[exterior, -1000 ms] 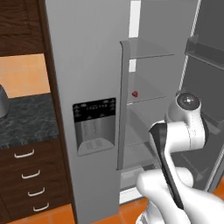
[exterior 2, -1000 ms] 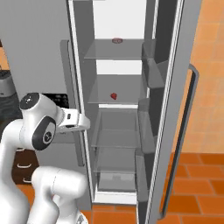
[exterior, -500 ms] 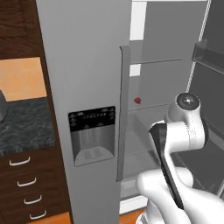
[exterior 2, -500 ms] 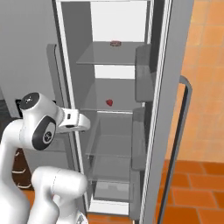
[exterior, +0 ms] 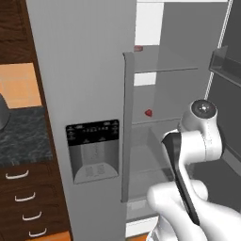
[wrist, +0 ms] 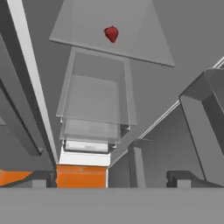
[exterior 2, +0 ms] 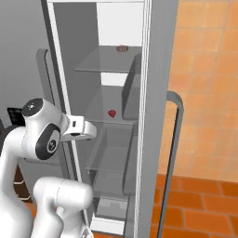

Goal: Take the strawberry from the fridge and place it on top of the pancake, located on the dining counter.

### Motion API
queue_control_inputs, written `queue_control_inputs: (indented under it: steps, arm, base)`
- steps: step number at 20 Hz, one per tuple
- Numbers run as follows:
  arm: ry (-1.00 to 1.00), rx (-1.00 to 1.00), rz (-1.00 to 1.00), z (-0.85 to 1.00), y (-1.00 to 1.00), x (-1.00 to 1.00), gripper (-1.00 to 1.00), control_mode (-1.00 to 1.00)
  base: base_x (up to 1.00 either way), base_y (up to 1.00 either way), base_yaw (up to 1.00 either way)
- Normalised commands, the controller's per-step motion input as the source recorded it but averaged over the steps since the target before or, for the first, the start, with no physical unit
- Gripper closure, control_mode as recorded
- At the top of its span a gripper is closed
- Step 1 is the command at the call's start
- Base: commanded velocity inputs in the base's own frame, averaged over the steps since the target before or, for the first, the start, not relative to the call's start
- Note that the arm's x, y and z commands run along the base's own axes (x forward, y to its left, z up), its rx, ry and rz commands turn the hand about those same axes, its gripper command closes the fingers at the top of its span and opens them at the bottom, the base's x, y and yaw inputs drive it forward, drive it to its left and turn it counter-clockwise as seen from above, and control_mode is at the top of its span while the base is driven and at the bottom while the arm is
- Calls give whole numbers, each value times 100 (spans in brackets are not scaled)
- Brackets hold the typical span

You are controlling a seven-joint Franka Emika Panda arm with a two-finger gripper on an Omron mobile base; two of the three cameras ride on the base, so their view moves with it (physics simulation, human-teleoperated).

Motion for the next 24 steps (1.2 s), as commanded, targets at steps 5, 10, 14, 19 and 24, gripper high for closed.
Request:
queue_control_inputs:
  steps: [5, 10, 14, 19, 24]
  arm:
    - [0, 0, 0, 0, 0, 0, -100, 100]
    - [-3, 2, 0, 1, -9, 13, -100, -100]
    - [-8, 7, 0, 3, -17, 44, -100, -100]
    - [3, 17, -1, 0, -4, 37, -100, -100]
    - [14, 13, -12, 0, -5, 19, -100, -100]
  base:
    - [50, -11, 1]
    - [25, -12, 0]
    - [0, 0, 0]
    - [0, 0, 0]
    - [0, 0, 0]
